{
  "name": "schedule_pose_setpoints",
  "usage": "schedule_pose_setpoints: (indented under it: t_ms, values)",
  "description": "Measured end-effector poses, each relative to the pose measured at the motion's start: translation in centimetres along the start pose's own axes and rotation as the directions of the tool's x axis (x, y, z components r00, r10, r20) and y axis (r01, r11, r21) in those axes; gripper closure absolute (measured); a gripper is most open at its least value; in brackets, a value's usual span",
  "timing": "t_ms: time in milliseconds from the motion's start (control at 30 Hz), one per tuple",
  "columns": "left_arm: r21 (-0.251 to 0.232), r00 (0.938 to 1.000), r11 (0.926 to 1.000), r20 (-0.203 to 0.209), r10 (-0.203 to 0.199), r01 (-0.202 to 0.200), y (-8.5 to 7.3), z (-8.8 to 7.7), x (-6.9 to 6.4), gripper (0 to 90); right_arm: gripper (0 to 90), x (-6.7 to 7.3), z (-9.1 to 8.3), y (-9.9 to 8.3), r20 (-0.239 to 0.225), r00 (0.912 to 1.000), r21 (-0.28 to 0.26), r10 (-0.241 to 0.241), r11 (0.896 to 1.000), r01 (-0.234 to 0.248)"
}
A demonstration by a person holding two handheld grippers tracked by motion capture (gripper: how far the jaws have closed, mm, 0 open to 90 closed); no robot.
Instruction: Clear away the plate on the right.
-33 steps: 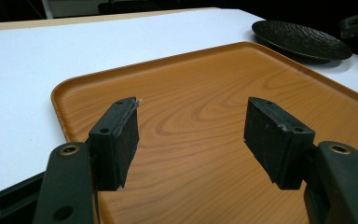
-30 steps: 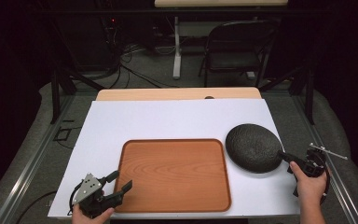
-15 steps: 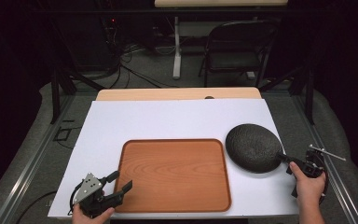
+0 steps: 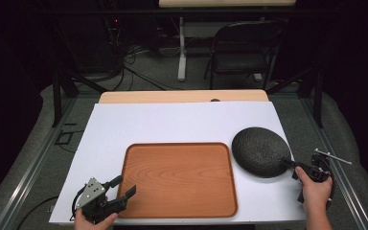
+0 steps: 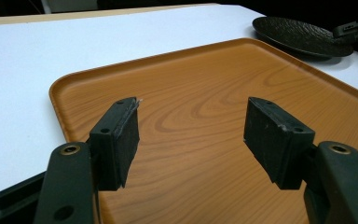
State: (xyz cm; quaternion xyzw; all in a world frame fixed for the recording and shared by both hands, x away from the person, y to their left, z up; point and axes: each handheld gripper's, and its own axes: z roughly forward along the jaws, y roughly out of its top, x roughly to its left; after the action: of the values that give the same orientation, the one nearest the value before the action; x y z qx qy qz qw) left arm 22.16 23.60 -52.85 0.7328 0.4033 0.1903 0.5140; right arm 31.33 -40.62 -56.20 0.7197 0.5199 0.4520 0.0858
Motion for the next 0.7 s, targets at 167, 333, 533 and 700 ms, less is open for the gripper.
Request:
schedule_pose_setpoints:
  t_ms: [167,333,533,700]
  values:
    - [0.001,1.0000,1.0000,0.000,0.000,0.000,0.00,0.01,0.00,35.6,55.5,-0.06,0.08,-0.07,-0.016,0.9996,0.004,0.024,1.000,-0.024]
    - [0.002,1.0000,1.0000,-0.001,0.000,0.000,0.00,0.01,0.01,35.6,55.5,-0.11,0.31,-0.11,-0.027,0.9988,0.007,0.040,0.999,-0.040]
    - [0.002,1.0000,1.0000,0.000,0.001,-0.001,0.00,0.06,0.01,35.5,55.3,-0.25,0.45,-0.12,-0.037,0.9980,0.011,0.051,0.999,-0.051]
    - [0.003,1.0000,1.0000,-0.001,0.001,-0.001,0.00,0.07,0.01,35.6,55.5,-0.41,0.62,-0.15,-0.058,0.9955,-0.004,0.075,0.997,-0.075]
